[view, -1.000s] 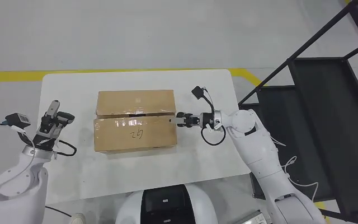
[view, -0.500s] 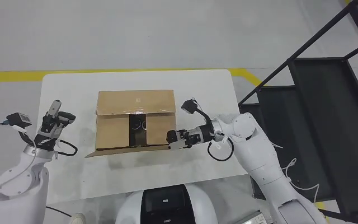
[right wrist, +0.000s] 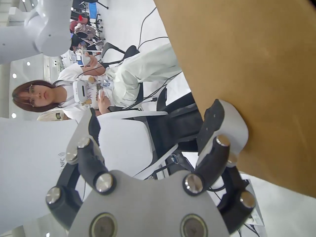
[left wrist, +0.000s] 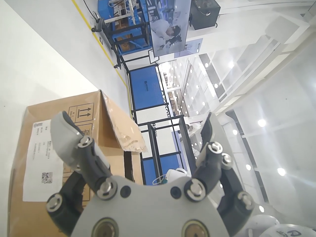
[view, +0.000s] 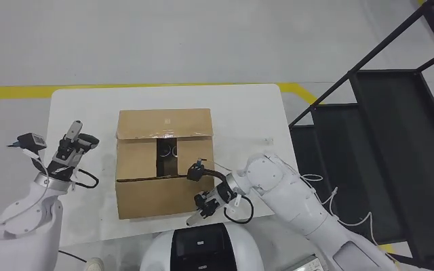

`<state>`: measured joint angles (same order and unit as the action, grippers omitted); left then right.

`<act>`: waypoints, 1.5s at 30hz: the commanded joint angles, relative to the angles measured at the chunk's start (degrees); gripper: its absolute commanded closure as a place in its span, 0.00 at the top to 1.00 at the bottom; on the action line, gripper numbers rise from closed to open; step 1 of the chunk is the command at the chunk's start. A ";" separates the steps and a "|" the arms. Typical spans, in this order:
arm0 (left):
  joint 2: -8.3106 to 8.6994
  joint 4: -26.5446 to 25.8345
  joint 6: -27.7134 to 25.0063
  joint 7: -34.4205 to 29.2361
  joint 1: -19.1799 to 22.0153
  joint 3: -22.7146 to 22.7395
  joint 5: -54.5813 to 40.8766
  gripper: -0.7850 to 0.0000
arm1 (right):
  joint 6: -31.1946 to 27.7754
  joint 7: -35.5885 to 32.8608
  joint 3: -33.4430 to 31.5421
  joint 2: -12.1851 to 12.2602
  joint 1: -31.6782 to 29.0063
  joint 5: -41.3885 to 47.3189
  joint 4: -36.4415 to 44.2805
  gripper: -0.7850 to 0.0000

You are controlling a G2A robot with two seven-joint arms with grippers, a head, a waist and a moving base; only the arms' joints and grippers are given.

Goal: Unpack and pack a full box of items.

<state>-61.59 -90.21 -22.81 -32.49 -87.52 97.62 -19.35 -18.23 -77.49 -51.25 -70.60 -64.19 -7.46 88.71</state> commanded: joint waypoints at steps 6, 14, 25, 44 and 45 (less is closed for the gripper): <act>0.34 1.37 -1.14 -12.48 2.00 -2.21 -3.14 1.00 | 2.83 2.17 2.23 0.28 0.56 -6.99 1.08 1.00; 0.54 3.46 -1.29 -20.69 4.81 -4.69 -6.13 1.00 | -0.98 0.22 0.27 1.37 -0.73 -0.96 5.18 1.00; -0.04 7.38 -0.73 -15.49 10.01 -9.06 -3.40 1.00 | -4.86 -1.09 -5.91 3.67 -3.64 6.07 8.19 1.00; -2.99 17.00 -4.37 -4.45 27.30 -19.87 -4.95 1.00 | -6.08 -0.33 -9.21 5.93 -5.44 10.14 8.60 1.00; -3.25 19.21 -4.99 -3.57 29.20 -20.92 -3.18 1.00 | -6.08 -0.20 -9.44 6.06 -5.65 10.24 8.67 1.00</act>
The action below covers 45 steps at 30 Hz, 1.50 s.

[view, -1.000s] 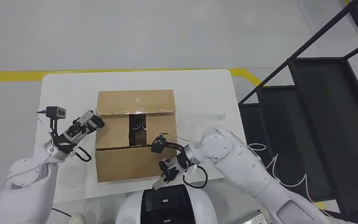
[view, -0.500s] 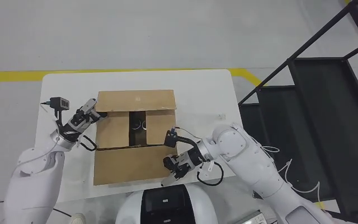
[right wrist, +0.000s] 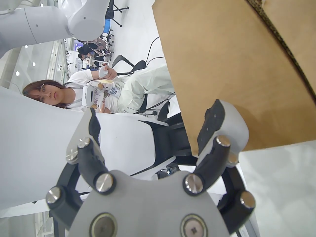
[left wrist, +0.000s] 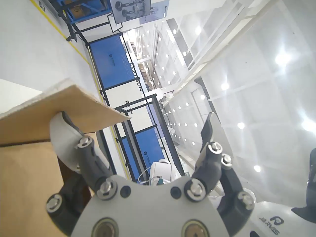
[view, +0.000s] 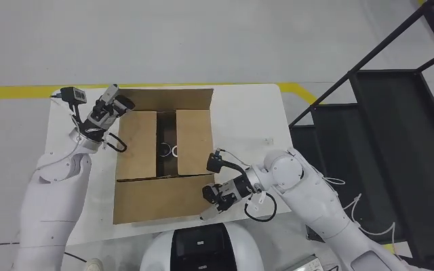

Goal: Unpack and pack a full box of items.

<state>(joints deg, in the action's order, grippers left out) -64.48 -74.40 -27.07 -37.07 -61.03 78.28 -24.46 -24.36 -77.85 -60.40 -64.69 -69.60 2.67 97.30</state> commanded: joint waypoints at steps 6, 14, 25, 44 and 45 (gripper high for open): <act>-2.33 15.49 -3.62 4.98 11.15 -7.00 4.04 1.00 | 0.10 0.62 -1.46 0.91 -1.43 0.61 0.51 1.00; -3.32 25.18 -1.30 15.29 17.53 -11.35 21.45 1.00 | 0.25 1.20 -1.28 1.48 -1.33 0.71 0.94 1.00; -2.22 24.96 2.58 10.22 18.71 -12.16 35.24 1.00 | 1.35 3.37 0.05 1.80 0.52 -0.09 0.50 1.00; 2.91 -3.17 0.32 -2.58 -7.59 14.92 1.27 1.00 | 18.68 27.53 11.58 -2.83 14.29 -2.34 -5.59 1.00; 3.16 -4.72 0.80 -3.45 -9.89 16.65 -0.13 1.00 | 20.03 29.10 14.10 -3.80 16.09 -2.54 -7.71 1.00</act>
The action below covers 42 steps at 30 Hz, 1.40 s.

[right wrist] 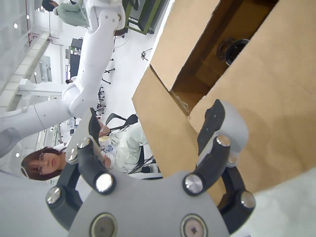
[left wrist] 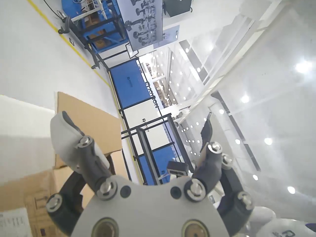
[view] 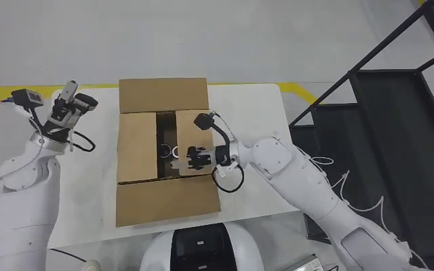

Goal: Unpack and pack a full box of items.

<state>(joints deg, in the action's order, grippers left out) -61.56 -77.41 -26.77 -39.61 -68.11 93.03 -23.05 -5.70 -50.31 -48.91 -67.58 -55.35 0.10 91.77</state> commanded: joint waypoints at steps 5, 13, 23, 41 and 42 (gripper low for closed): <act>0.76 -4.62 0.76 -2.37 -9.23 6.50 -4.47 1.00 | 4.29 7.33 10.37 -4.75 6.96 1.71 -10.10 1.00; 0.97 -6.71 0.44 -4.20 -13.69 9.32 -7.64 1.00 | 3.35 9.68 16.99 -9.44 11.20 4.89 -17.50 1.00; 0.98 -8.39 -0.73 -3.72 -15.71 11.39 -9.74 1.00 | -10.88 11.28 19.29 -13.41 14.49 6.64 -19.44 1.00; 0.86 -11.26 0.41 -11.91 -17.83 15.75 -26.50 1.00 | -26.81 14.55 28.67 -24.80 20.71 7.47 -32.95 1.00; 0.87 -11.33 1.01 -12.54 -17.32 15.42 -26.61 1.00 | -27.23 14.58 29.19 -25.75 21.13 7.38 -34.73 1.00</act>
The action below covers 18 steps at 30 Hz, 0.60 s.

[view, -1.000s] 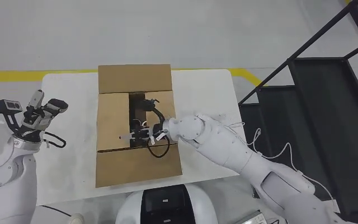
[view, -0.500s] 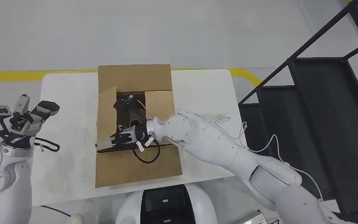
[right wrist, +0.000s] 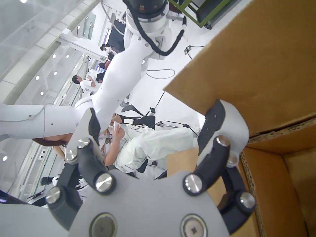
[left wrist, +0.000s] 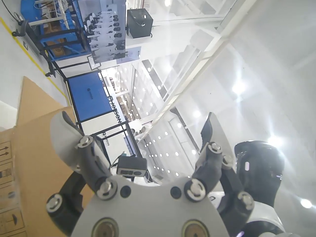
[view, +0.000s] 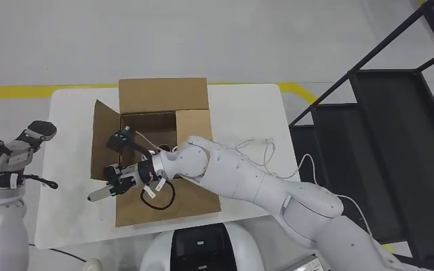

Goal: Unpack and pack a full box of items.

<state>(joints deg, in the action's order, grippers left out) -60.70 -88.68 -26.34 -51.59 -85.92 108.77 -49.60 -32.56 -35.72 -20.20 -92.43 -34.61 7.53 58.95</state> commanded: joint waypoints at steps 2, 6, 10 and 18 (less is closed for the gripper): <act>0.06 -0.12 1.71 -1.41 1.38 -0.90 0.25 1.00 | -1.17 -0.12 0.97 -1.97 0.73 0.04 -3.97 1.00; 0.36 0.69 5.99 -4.94 4.67 -3.30 2.85 1.00 | -2.43 -0.51 1.48 -4.22 1.70 -0.10 -8.28 1.00; 0.52 2.43 7.34 -3.90 7.66 -6.06 9.62 1.00 | -3.36 -0.96 1.43 -5.70 2.33 -0.51 -10.95 1.00; 0.83 4.71 6.14 10.40 8.28 -6.99 31.26 1.00 | -2.91 -1.12 -0.49 -6.49 3.07 -2.50 -11.62 1.00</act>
<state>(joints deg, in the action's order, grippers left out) -59.93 -84.33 -20.69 -43.31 -77.34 101.61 -21.46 -35.66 -36.77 -20.19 -99.07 -31.53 5.12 46.98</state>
